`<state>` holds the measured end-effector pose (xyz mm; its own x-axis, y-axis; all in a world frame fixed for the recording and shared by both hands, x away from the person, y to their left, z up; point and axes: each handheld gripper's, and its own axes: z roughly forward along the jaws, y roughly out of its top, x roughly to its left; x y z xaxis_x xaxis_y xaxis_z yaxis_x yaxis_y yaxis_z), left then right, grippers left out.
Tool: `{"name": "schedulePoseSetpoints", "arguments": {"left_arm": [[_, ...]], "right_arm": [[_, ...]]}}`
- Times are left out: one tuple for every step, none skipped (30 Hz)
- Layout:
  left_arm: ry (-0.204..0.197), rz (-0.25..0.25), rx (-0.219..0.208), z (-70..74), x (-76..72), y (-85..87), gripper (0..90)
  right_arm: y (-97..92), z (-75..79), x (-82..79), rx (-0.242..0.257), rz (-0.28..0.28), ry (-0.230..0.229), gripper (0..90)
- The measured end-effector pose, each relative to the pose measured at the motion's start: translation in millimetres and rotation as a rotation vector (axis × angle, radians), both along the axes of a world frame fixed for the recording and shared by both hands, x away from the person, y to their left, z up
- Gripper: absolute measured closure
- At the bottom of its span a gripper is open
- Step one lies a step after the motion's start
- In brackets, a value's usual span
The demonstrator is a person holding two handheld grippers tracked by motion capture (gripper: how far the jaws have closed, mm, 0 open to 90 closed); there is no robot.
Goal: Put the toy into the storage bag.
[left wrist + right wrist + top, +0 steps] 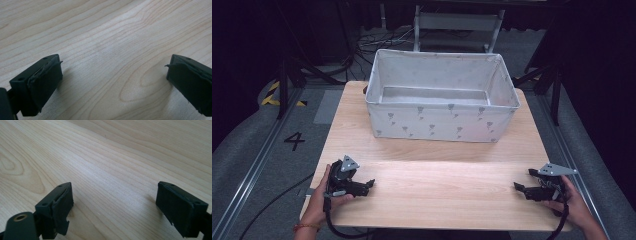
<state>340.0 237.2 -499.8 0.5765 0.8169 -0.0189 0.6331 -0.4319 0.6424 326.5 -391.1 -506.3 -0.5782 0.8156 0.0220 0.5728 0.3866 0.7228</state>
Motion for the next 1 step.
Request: {"name": "schedulePoseSetpoints", "arguments": {"left_arm": [[0.004, 0.005, -0.005, -0.1, -0.3, 0.0, 0.5]], "right_arm": [[0.0, 0.0, 0.0, 0.000, 0.000, 0.000, 14.6]]}}
